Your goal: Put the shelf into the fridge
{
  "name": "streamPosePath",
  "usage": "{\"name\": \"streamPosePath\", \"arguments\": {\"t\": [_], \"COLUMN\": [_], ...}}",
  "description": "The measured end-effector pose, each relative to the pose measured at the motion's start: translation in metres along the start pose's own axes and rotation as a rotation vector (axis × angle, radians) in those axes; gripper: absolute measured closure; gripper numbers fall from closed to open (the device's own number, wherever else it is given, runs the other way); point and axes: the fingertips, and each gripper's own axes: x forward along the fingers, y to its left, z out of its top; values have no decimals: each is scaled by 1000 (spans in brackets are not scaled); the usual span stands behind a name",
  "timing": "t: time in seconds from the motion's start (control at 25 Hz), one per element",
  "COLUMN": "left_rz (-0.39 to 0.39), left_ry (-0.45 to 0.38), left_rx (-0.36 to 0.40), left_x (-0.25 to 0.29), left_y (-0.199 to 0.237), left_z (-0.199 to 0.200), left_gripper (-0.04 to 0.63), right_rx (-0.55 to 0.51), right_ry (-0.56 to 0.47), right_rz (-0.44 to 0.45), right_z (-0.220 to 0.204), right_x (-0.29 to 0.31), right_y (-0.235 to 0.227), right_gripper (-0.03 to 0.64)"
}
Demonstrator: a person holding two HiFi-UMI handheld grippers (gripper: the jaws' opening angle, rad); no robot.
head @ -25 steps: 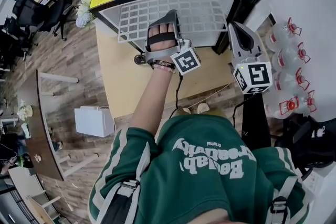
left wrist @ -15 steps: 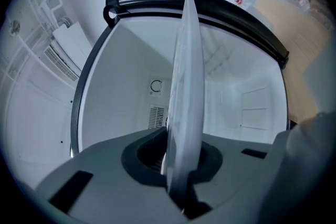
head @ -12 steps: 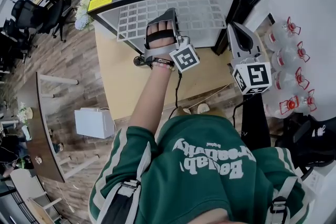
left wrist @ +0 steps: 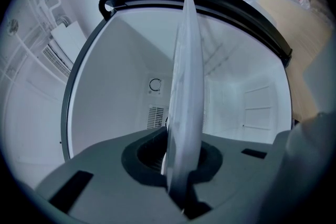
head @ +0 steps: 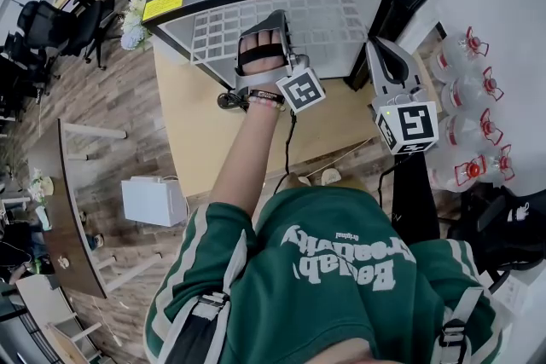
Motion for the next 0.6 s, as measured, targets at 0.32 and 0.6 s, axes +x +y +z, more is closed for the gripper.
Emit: {"name": "streamPosePath", "arguments": {"t": [0.32,0.6], "left_rz": [4,11], "left_ry": [-2,-1], "left_rx": [1,3], "left_x": [9,14], "left_y": [0,1], "left_z": [1,0], "left_gripper": [569,569], "right_rx": [1,-4], "right_ry": [4,2], "right_rz": [0,3], "right_z": [-3,-3], "right_x": [4,5], "right_y": [1,3], "right_gripper": [614,614]}}
